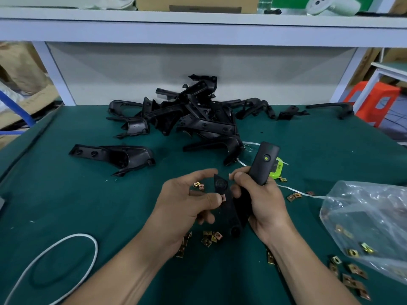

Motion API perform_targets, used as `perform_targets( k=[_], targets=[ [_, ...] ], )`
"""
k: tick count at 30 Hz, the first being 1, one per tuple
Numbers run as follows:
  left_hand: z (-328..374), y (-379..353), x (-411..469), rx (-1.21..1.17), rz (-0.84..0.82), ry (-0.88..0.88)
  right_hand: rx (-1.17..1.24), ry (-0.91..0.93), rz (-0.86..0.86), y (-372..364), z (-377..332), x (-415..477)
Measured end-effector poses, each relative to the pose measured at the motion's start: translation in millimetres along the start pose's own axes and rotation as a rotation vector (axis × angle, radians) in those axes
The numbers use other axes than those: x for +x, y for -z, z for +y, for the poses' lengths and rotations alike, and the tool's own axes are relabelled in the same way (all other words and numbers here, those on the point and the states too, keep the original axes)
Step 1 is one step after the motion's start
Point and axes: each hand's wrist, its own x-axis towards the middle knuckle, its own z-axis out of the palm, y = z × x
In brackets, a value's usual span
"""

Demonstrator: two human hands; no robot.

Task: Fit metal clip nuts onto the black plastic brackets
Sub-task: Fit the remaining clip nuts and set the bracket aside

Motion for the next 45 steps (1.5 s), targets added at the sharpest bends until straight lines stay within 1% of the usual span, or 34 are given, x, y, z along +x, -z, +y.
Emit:
perform_targets(
  k=[5, 9, 11, 12, 13, 14, 16, 17, 19, 21, 26, 29, 31, 33, 36, 39, 42, 45],
  targets=[
    [-4, -1, 0, 0.026, 0.004, 0.012, -0.076, 0.056, 0.047, -2, 6, 0],
    [3, 4, 6, 0.066, -0.081, 0.020, 0.020, -0.038, 0.044, -2, 5, 2],
    [7, 9, 9, 0.104, -0.071, 0.007, 0.072, -0.077, 0.046, -2, 2, 5],
    [8, 13, 11, 0.156, -0.041, -0.008, 0.091, -0.086, 0.054, 0, 0, 7],
    [8, 18, 13, 0.260, -0.022, -0.030, 0.111, -0.091, 0.066, 1, -2, 7],
    [8, 23, 14, 0.422, -0.027, -0.056, 0.132, -0.095, 0.077, 3, -3, 8],
    [9, 29, 15, 0.756, -0.126, -0.065, 0.171, -0.106, 0.091, 7, -5, 7],
    [8, 30, 15, 0.856, -0.199, -0.042, 0.182, -0.110, 0.094, 8, -5, 7],
    [4, 27, 13, 0.917, -0.329, 0.010, 0.185, -0.117, 0.094, 8, -4, 6],
    [-1, 24, 11, 0.916, -0.388, 0.048, 0.179, -0.125, 0.086, 8, -4, 4],
    [-7, 20, 12, 0.878, -0.372, 0.061, 0.192, -0.129, 0.084, 7, -5, 2],
    [-7, 18, 11, 0.877, -0.343, 0.013, 0.200, -0.135, 0.087, 7, -5, 2],
    [-9, 15, 11, 0.888, -0.286, -0.029, 0.203, -0.138, 0.092, 7, -5, 2],
    [-11, 13, 12, 0.866, -0.189, -0.058, 0.196, -0.140, 0.095, 7, -6, 2],
    [-14, 13, 14, 0.803, -0.086, -0.059, 0.181, -0.157, 0.097, 7, -6, 2],
    [-17, 11, 16, 0.645, -0.039, -0.021, 0.165, -0.190, 0.064, 7, -8, 1],
    [-20, 8, 16, 0.423, 0.031, -0.007, 0.125, -0.247, -0.054, 6, -11, -2],
    [-21, 10, 16, 0.237, 0.059, -0.015, 0.041, -0.257, -0.150, 2, -10, -5]
  ],
)
